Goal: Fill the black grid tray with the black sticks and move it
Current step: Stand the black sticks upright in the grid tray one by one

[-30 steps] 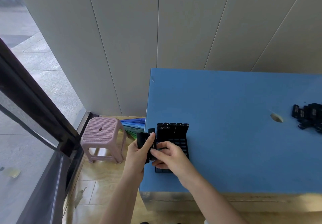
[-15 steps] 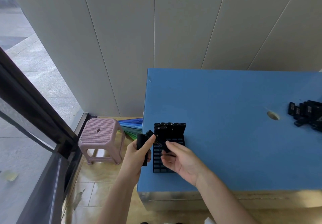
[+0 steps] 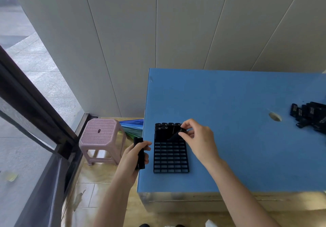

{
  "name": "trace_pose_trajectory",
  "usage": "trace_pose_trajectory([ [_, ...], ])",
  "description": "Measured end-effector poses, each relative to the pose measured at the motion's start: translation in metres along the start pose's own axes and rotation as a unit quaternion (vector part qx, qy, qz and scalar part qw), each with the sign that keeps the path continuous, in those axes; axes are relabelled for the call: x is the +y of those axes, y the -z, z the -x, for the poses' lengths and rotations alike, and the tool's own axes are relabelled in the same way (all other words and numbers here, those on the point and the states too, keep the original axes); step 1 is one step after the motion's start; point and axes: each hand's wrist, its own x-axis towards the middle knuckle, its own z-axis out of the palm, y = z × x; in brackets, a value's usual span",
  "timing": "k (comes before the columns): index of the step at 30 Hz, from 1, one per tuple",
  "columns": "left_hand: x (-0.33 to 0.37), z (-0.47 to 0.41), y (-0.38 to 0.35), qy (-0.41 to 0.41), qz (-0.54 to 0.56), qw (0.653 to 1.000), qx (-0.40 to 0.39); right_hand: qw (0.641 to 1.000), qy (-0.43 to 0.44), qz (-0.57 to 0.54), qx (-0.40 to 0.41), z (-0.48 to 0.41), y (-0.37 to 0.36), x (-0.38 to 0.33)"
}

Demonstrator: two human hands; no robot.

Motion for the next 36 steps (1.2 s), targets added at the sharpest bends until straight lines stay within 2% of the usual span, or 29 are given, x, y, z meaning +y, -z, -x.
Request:
trace_pose_trajectory([
  [4,-0.002,0.002,0.001,0.011,0.005,1.000,-0.001,0.998,0.054,0.028,-0.021,-0.007,-0.006,0.000],
  [9,-0.002,0.004,0.003,0.011,-0.004,1.000,0.008,0.982,0.164,0.081,-0.037,-0.013,-0.011,0.001],
  [14,-0.002,0.005,0.003,0.014,-0.021,1.000,0.017,0.979,0.176,0.086,-0.049,-0.017,-0.017,0.003],
  [20,-0.004,0.005,0.002,0.004,-0.024,0.999,0.037,0.976,0.184,0.112,0.021,-0.008,-0.021,0.000],
  [23,-0.003,0.006,0.000,-0.002,-0.024,0.999,0.043,0.994,0.108,0.013,0.010,0.007,-0.022,-0.009],
  [26,-0.003,0.006,-0.002,-0.021,-0.033,0.998,0.052,0.985,-0.048,-0.107,-0.124,0.024,-0.022,-0.025],
  [28,-0.003,0.007,-0.005,-0.042,-0.053,0.996,0.055,0.943,-0.146,-0.200,-0.222,0.033,-0.023,-0.035],
  [30,-0.003,0.008,-0.008,-0.062,-0.059,0.995,0.054,0.893,-0.217,-0.280,-0.279,0.039,-0.024,-0.044],
  [32,-0.004,0.009,-0.012,-0.074,-0.054,0.994,0.051,0.857,-0.259,-0.327,-0.302,0.043,-0.026,-0.051],
  [36,-0.002,0.009,-0.017,-0.088,-0.042,0.995,0.032,0.798,-0.340,-0.400,-0.298,0.044,-0.028,-0.054],
])
